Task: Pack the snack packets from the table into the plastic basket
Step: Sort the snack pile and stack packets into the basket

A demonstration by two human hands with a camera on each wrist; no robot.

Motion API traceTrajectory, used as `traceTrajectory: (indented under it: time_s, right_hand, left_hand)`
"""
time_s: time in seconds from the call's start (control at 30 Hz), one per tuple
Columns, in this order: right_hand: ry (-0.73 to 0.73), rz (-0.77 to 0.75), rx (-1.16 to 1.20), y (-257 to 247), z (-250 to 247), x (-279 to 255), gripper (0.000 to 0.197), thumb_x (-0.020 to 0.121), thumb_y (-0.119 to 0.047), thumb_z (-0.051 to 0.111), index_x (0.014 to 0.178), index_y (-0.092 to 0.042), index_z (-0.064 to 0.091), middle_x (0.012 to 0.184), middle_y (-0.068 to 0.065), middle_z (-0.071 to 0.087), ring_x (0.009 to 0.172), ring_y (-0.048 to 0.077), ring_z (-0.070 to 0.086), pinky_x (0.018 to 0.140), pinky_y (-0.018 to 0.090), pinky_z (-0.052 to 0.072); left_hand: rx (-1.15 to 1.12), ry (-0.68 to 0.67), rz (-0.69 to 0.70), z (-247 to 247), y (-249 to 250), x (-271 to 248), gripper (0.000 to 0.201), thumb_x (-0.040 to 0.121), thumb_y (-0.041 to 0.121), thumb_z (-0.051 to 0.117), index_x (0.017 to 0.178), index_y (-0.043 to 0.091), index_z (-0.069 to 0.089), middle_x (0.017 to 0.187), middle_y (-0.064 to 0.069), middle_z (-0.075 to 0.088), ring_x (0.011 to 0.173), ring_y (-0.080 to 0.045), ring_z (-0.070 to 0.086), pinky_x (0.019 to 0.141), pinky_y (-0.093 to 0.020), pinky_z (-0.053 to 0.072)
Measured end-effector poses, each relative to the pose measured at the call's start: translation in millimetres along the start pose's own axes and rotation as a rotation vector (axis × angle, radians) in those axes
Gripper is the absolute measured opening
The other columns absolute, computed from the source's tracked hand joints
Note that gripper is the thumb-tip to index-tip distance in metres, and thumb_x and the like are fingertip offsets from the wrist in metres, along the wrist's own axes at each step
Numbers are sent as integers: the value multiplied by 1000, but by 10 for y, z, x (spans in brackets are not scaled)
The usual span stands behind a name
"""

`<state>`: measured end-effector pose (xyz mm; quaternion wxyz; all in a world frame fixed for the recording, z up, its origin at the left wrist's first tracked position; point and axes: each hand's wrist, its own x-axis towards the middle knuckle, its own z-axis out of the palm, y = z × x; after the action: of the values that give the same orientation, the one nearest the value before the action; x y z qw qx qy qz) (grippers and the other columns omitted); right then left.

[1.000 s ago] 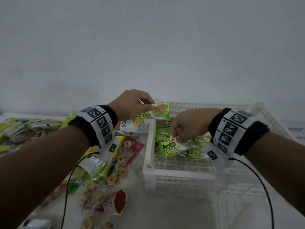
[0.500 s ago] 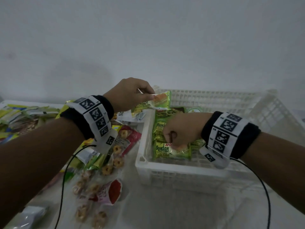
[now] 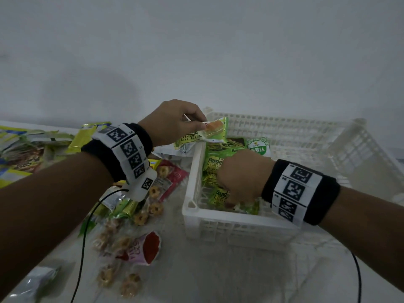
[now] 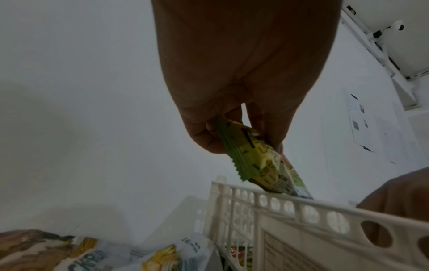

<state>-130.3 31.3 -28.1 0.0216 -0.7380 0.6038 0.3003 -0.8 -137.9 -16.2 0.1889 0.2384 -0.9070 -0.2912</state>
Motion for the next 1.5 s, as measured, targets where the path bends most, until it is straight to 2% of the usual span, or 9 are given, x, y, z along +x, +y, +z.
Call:
traceTrajectory:
  time_s: [0.23, 0.57, 0.7, 0.8, 0.87, 1.0, 1.13, 1.33, 1.5]
  right_hand:
    - [-100, 13, -83, -103, 72, 90, 43, 95, -48, 67, 75, -14, 50, 71, -2, 50, 56, 13, 45, 52, 29, 41]
    - [83, -64, -111, -174, -17, 141, 17, 96, -27, 63, 88, -13, 64, 66, 0, 47, 67, 24, 59, 77, 40, 58]
    - [123, -57, -50, -119, 9, 119, 32, 94, -45, 62, 83, -15, 61, 67, -3, 47, 66, 24, 56, 77, 37, 54]
    - [335, -31, 77, 31, -59, 17, 44, 91, -62, 57, 71, -23, 50, 66, -6, 51, 60, 21, 52, 64, 33, 49]
    - [564, -4, 180, 173, -73, -46, 39, 91, -55, 60, 70, -25, 47, 74, -5, 56, 63, 19, 53, 57, 31, 42]
    - [870, 177, 304, 476, 9, -108, 30, 85, -40, 77, 95, -19, 59, 101, 2, 55, 86, 22, 52, 66, 35, 41]
    - [875, 217, 343, 619, 114, -101, 63, 79, -41, 83, 130, -18, 54, 127, 4, 53, 108, 24, 53, 87, 36, 47]
    - [882, 216, 352, 704, 221, -96, 43, 86, -40, 74, 121, -19, 61, 103, 0, 63, 90, 24, 58, 75, 40, 46]
    - [841, 211, 415, 805, 307, -168, 53, 87, -50, 73, 128, -21, 59, 110, -2, 62, 95, 21, 59, 79, 35, 45]
  left_hand:
    - [-27, 28, 9, 5, -58, -51, 13, 92, 33, 74, 101, 24, 78, 94, 14, 74, 86, -6, 67, 72, -9, 45]
    - [-39, 39, -1, -14, -53, -65, 14, 92, 33, 74, 102, 23, 78, 94, 12, 74, 84, -7, 67, 70, -6, 44]
    - [-41, 41, -3, -4, -41, -51, 14, 92, 34, 74, 101, 24, 77, 92, 13, 73, 85, -5, 67, 70, -6, 45]
    - [-43, 39, 3, 11, -8, -27, 13, 92, 34, 74, 100, 25, 77, 93, 13, 74, 83, -3, 67, 71, -10, 46]
    - [-52, 46, 3, 13, 32, -1, 13, 92, 32, 74, 100, 23, 76, 95, 10, 74, 78, 2, 66, 69, -9, 45]
    - [-55, 33, -10, 21, 148, 63, 17, 91, 37, 74, 103, 25, 74, 96, 9, 75, 80, 1, 67, 78, -23, 53]
    - [-137, -7, -60, 58, 318, 87, 32, 86, 42, 78, 110, 25, 65, 96, 8, 75, 82, -9, 71, 78, -31, 58]
    - [-257, -74, -86, 109, 440, 46, 56, 77, 39, 86, 121, 28, 53, 104, 2, 74, 86, -18, 73, 81, -36, 59]
    - [-418, -72, -174, 122, 381, 19, 48, 76, 21, 88, 114, 15, 59, 98, -20, 73, 83, -28, 75, 76, -33, 63]
